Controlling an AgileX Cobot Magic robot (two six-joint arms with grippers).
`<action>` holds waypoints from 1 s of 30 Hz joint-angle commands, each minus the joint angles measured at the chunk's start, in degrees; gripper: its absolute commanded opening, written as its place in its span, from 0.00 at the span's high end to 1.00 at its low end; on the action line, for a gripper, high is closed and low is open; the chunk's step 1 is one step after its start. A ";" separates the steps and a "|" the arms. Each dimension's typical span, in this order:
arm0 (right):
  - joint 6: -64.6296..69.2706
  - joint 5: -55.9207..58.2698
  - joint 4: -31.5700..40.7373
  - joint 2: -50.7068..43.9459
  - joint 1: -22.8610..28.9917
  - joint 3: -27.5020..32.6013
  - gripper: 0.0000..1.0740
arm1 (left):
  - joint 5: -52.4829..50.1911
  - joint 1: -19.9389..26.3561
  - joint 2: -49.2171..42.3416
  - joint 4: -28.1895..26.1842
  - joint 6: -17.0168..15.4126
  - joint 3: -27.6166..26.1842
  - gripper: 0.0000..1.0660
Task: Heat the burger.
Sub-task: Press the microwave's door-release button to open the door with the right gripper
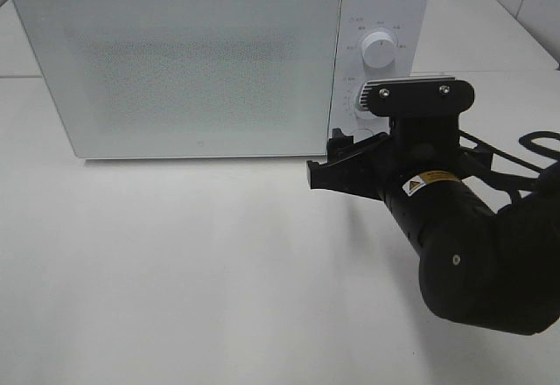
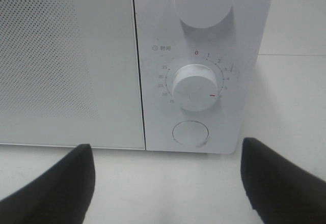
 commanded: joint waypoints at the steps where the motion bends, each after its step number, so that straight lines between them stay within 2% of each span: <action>1: 0.23 0.46 1.38 0.06 0.17 -0.63 0.31 | 0.00 0.17 -0.97 0.00 -0.06 0.06 0.08; 5: 3.50 0.46 3.84 0.06 0.17 -0.63 0.34 | 0.00 0.17 -0.97 0.00 -0.06 0.06 0.08; 10: 14.15 0.46 5.33 0.00 0.17 -0.63 0.43 | 0.00 0.17 -0.97 0.00 -0.06 0.06 0.08; 12: 22.75 0.52 5.33 0.00 0.17 -0.63 0.51 | 0.00 0.17 -0.97 0.00 -0.06 0.06 0.08; 13: 22.75 0.52 5.33 0.00 0.17 -0.63 0.51 | 0.00 0.17 -0.97 0.00 -0.06 0.06 0.08; 14: 29.51 1.09 5.33 0.00 0.17 -0.63 0.58 | 0.00 0.17 -0.97 0.00 -0.06 0.06 0.08; 16: 32.77 1.43 5.27 0.00 0.17 -0.63 0.61 | 0.00 0.17 -0.97 0.00 -0.06 0.06 0.08; 18: 41.65 2.81 5.21 0.00 0.17 -0.63 0.71 | 0.00 0.17 -0.97 0.00 -0.06 0.06 0.08; 19: 41.65 2.81 5.21 0.00 0.17 -0.63 0.71 | 0.00 0.17 -0.97 0.00 -0.06 0.06 0.08; 20: 47.84 3.67 5.10 0.00 0.17 -0.63 0.77 | 0.00 0.17 -0.97 0.00 -0.06 0.06 0.08; 22: 51.62 3.90 4.93 0.00 0.17 -0.63 0.79 | 0.00 0.17 -0.97 0.00 -0.06 0.06 0.08; 23: 59.24 4.24 4.07 0.00 0.17 -0.63 0.82 | 0.00 0.17 -0.97 0.00 -0.06 0.06 0.08; 25: 62.22 4.24 3.61 0.00 0.17 -0.63 0.83 | 0.00 0.17 -0.97 0.00 -0.06 0.06 0.08; 26: 68.70 4.30 2.52 0.00 0.17 -0.63 0.85 | 0.00 0.17 -0.97 0.00 -0.06 0.06 0.08; 28: 70.87 4.30 2.23 0.00 0.17 -0.63 0.86 | 0.00 0.17 -0.97 0.00 -0.06 0.06 0.08; 30: 77.52 4.58 1.09 0.00 0.11 -0.63 0.94 | 0.00 0.17 -0.97 0.00 -0.06 0.06 0.08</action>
